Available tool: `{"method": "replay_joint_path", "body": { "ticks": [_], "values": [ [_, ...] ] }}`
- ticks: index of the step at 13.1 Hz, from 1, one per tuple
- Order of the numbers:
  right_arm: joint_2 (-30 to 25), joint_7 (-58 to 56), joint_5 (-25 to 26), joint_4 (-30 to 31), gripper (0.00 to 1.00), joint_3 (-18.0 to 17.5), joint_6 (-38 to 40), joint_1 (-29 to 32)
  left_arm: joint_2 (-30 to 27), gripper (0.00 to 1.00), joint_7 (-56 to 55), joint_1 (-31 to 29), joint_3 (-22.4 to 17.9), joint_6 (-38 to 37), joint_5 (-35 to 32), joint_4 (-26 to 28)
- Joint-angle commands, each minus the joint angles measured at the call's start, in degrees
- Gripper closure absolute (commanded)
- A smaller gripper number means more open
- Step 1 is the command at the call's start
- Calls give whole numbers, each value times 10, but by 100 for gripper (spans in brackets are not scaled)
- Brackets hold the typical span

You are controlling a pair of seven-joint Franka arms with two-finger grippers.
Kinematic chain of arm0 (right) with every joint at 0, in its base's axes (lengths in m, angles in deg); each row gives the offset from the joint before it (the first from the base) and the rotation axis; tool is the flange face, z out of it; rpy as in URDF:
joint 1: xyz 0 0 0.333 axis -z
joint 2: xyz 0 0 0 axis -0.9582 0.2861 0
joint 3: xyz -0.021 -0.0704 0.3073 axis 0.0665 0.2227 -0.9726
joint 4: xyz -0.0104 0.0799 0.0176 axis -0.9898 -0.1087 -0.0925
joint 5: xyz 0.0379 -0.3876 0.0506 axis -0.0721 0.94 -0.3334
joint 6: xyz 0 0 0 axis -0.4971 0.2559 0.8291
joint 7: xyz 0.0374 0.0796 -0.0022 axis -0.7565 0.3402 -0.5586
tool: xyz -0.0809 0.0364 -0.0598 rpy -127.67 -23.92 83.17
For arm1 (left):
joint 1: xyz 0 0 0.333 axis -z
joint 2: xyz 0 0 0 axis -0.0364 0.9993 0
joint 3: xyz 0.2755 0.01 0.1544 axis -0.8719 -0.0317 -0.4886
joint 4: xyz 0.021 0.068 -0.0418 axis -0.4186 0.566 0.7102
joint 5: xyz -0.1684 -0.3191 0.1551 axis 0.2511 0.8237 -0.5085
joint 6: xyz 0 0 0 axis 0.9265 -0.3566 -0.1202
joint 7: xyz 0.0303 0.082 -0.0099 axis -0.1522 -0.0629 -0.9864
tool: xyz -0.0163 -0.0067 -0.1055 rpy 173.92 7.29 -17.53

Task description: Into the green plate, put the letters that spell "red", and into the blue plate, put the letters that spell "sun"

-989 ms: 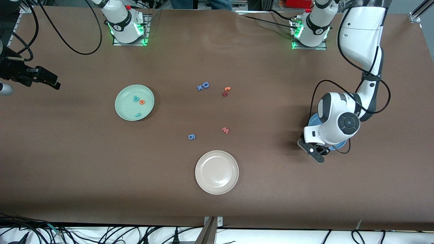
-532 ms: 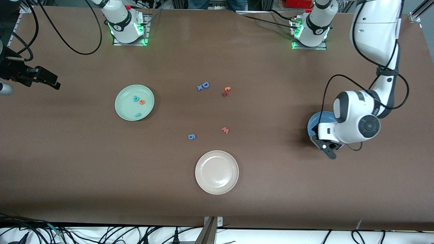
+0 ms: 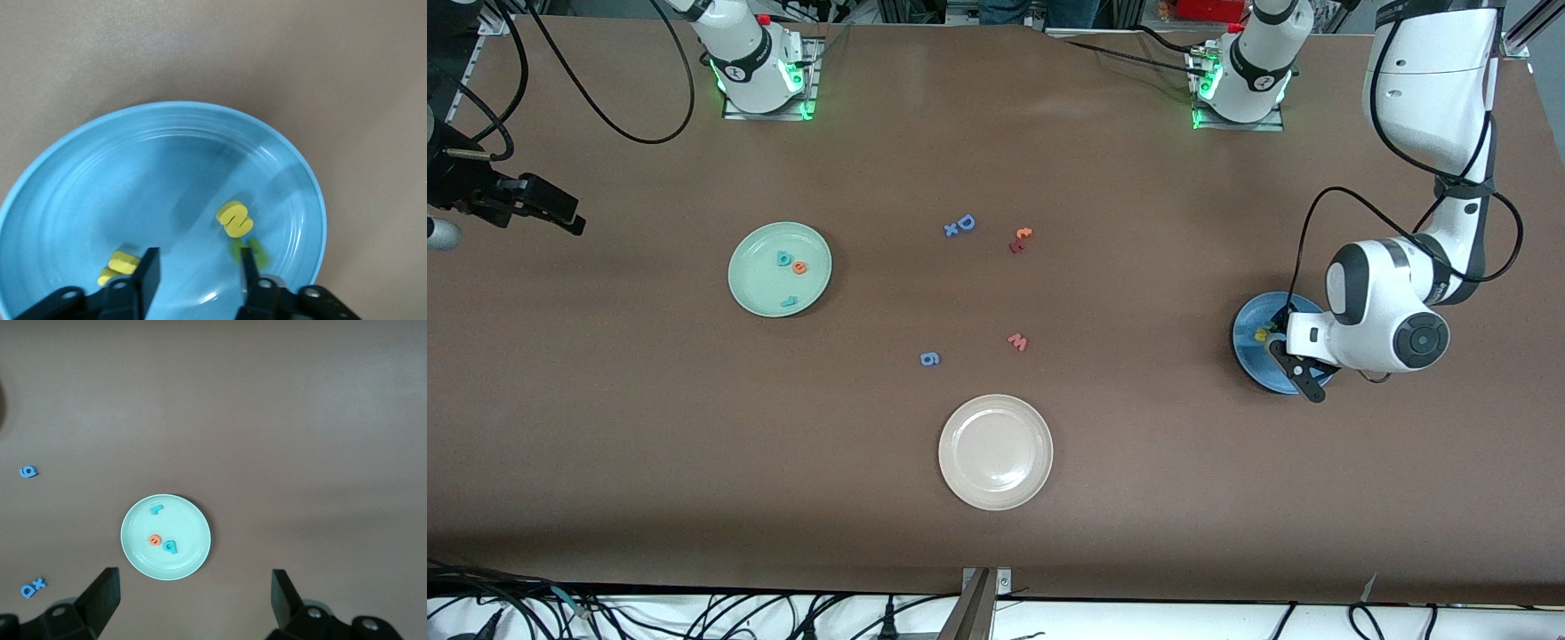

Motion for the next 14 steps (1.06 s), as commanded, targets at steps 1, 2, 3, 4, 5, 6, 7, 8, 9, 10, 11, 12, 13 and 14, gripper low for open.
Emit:
{"method": "replay_joint_path", "body": {
  "ticks": [1, 2, 3, 4, 5, 6, 7, 8, 9, 10, 11, 12, 13, 14],
  "values": [
    [2, -5, -8, -9, 0, -1, 6, 3, -33, 0, 10, 3, -4, -5, 21, -27],
    [2, -5, -8, -9, 0, -1, 6, 3, -52, 0, 8, 3, -4, -7, 20, -51],
    [2, -5, -9, -9, 0, -1, 6, 4, -72, 0, 1, 3, -5, -18, 19, -72],
    [2, -5, -8, -9, 0, -1, 6, 4, -89, 0, -10, 1, -6, -48, 20, -94],
    [2, -6, -8, -9, 0, -1, 6, 4, -105, 0, -25, 0, -7, -78, 19, -116],
    [2, -6, -8, -9, 0, -1, 6, 4, -119, 0, -34, -6, -7, -103, 19, -134],
    [2, -5, -8, -9, 0, -1, 6, 4, -133, 0, -49, -8, -6, -115, 19, -142],
    [2, -6, -8, -9, 0, -1, 6, 4, -144, 0, -81, -8, -5, -123, 13, -147],
    [2, -6, -9, -9, 0, -1, 6, 4, -154, 0, -116, -8, -5, -140, 13, -149],
    [2, -5, -8, -9, 0, -1, 6, 4, -169, 0, -165, -11, -2, -159, 11, -149],
    [2, -6, -8, -9, 0, -1, 6, 4, -183, 0, -218, -17, 7, -178, 10, -149],
    [1, -6, -8, -9, 0, -1, 6, 4, -194, 0, -272, -26, 28, -196, 7, -149],
    [2, -5, -8, -9, 0, -1, 6, 4, -208, 0, -328, -46, 66, -208, -24, -147],
    [2, -5, -8, -9, 0, -1, 6, 4, -224, 0, -379, -81, 127, -211, -66, -144]
  ]
}}
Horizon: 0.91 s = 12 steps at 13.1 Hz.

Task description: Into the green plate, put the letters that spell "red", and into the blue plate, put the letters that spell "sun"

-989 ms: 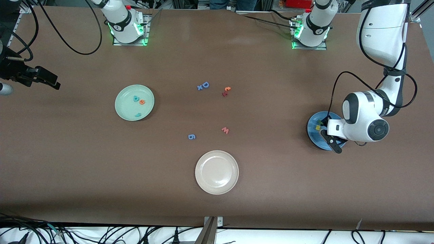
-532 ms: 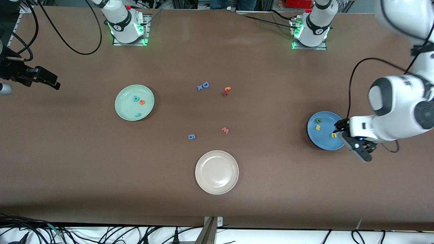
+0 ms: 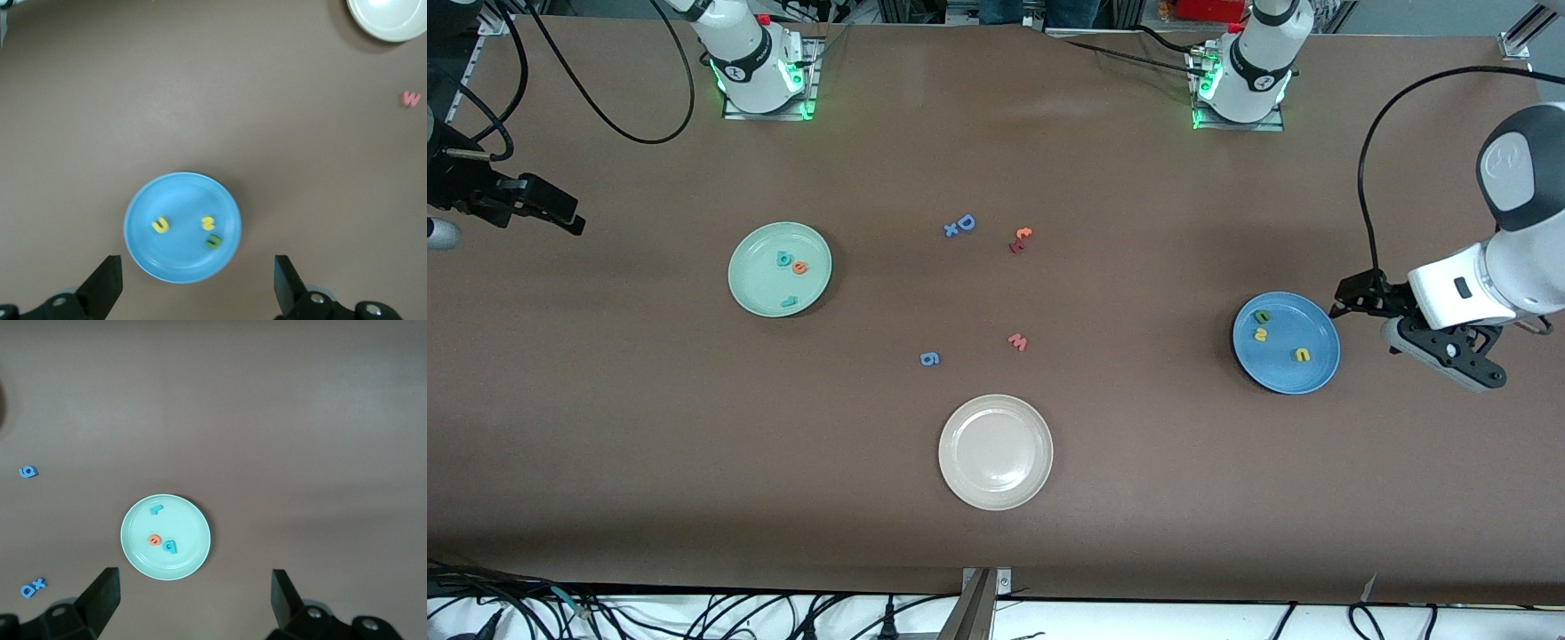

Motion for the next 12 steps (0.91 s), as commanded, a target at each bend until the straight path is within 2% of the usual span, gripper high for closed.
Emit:
{"method": "replay_joint_path", "body": {
  "ticks": [1, 2, 3, 12],
  "values": [
    [2, -6, -8, -8, 0, -1, 6, 3, -41, 0, -127, -91, 145, -34, -73, 3],
    [2, -6, -8, -8, 0, -1, 6, 3, -43, 0, -154, -134, 194, -40, -81, 4],
    [2, -6, -8, -8, 0, -1, 6, 3, -43, 0, -157, -146, 209, -41, -87, 8],
    [1, -5, -8, -8, 0, 0, 6, 3, -31, 0, -151, -152, 205, -42, -90, 0]
  ]
}}
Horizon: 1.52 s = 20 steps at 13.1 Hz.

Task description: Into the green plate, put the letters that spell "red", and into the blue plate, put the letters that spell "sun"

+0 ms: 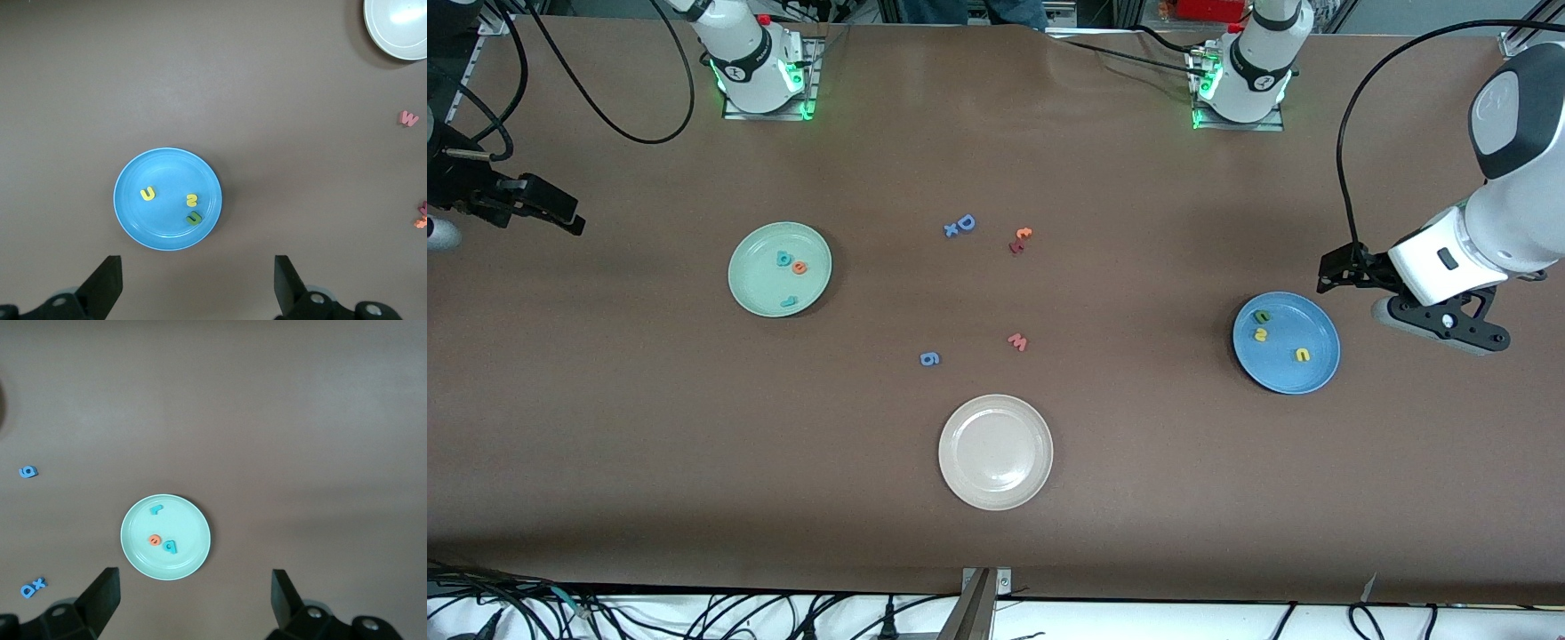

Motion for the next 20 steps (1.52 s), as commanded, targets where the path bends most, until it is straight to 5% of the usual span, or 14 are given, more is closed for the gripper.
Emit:
{"method": "replay_joint_path", "body": {
  "ticks": [1, 8, 20],
  "values": [
    [1, -6, -8, -8, 0, 0, 6, 3, 5, 0, 1, -11, 7, -3, -18, -8],
    [0, 1, -8, -8, 0, 1, 6, 3, 33, 0, -63, -18, 7, 9, -10, -58],
    [0, -6, -8, -5, 0, 2, 6, 3, 33, 0, -92, -14, 8, 19, -18, -58]
  ]
}}
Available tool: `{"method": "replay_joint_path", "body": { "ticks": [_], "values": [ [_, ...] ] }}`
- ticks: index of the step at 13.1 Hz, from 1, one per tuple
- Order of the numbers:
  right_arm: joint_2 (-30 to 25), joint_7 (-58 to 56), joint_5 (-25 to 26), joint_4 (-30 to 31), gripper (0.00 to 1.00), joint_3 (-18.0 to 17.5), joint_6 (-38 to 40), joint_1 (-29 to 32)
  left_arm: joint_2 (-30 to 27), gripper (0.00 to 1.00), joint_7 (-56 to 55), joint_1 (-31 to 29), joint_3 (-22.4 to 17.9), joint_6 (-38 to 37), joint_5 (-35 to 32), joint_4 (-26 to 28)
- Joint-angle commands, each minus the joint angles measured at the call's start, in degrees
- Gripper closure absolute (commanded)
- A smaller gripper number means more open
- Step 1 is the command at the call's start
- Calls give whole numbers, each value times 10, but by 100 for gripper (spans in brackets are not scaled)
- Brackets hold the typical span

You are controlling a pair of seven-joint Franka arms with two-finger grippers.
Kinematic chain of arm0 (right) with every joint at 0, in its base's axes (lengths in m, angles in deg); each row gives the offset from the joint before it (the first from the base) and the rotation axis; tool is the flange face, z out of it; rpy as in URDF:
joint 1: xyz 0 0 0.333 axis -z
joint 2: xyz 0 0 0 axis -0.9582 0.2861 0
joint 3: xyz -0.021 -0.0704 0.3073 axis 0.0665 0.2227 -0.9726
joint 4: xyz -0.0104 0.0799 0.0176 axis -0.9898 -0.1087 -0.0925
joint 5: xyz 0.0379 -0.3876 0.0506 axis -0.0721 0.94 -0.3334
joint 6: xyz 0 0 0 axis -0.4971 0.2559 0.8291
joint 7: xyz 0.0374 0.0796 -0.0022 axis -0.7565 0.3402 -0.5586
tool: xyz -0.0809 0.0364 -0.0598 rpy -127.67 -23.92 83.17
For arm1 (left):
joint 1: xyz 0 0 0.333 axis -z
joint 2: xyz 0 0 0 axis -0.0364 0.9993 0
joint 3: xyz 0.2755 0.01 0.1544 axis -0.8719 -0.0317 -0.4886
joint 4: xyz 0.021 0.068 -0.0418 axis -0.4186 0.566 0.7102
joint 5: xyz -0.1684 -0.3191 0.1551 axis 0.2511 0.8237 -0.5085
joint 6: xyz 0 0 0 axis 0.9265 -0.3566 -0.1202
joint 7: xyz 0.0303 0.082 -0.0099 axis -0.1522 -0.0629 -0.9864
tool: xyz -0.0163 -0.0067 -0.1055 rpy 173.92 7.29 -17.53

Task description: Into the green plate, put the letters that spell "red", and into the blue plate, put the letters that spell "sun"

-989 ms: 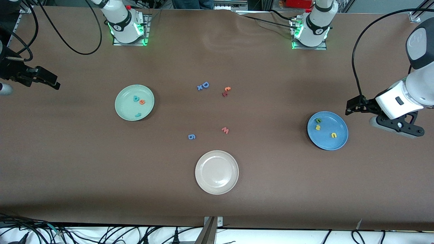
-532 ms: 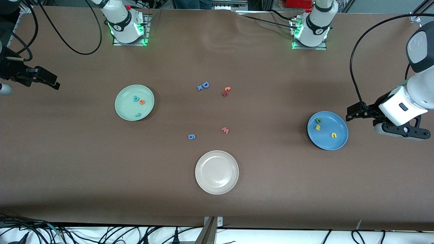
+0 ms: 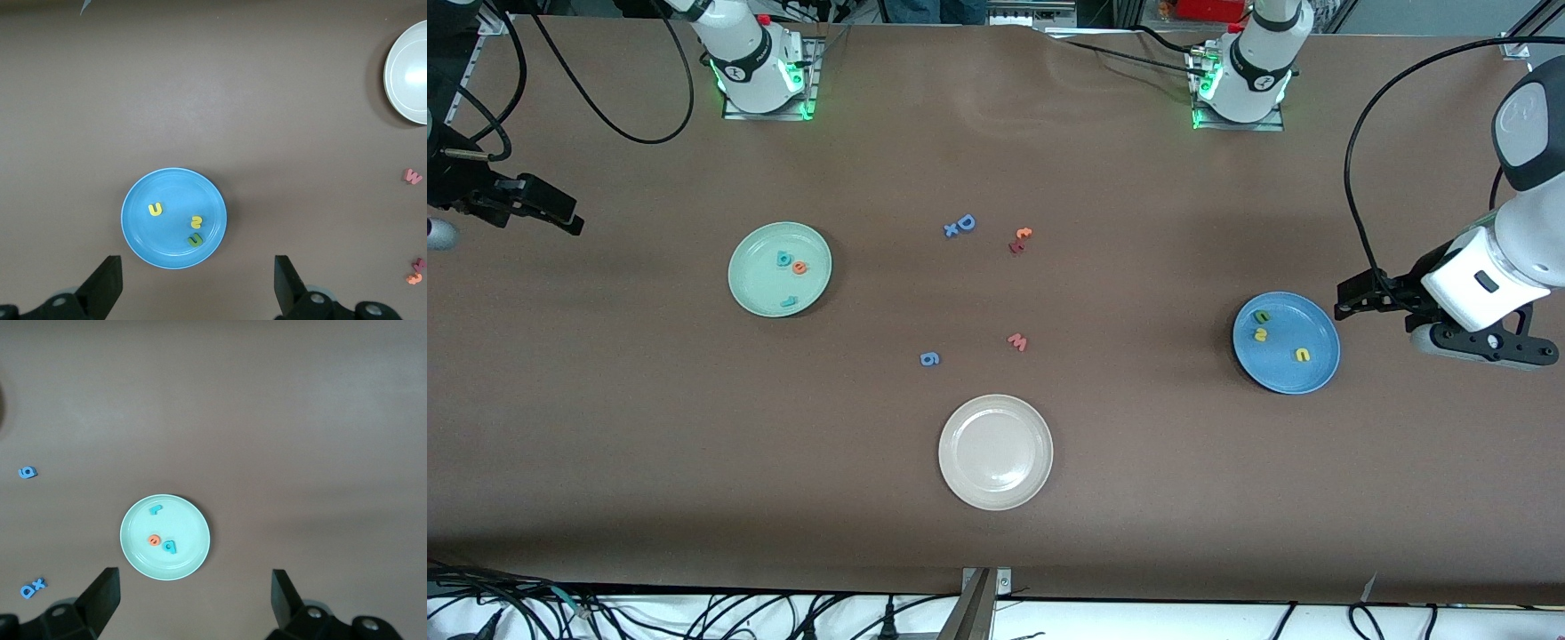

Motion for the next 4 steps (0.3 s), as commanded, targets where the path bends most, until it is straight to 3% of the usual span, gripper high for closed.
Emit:
{"method": "replay_joint_path", "body": {
  "ticks": [1, 4],
  "values": [
    [-1, -7, -8, -5, 0, 0, 6, 3, 8, 0, -11, 1, 5, -1, -18, -16],
    [0, -6, -8, -5, 0, 1, 6, 3, 8, 0, -12, 2, 6, -2, -18, -16]
  ]
}}
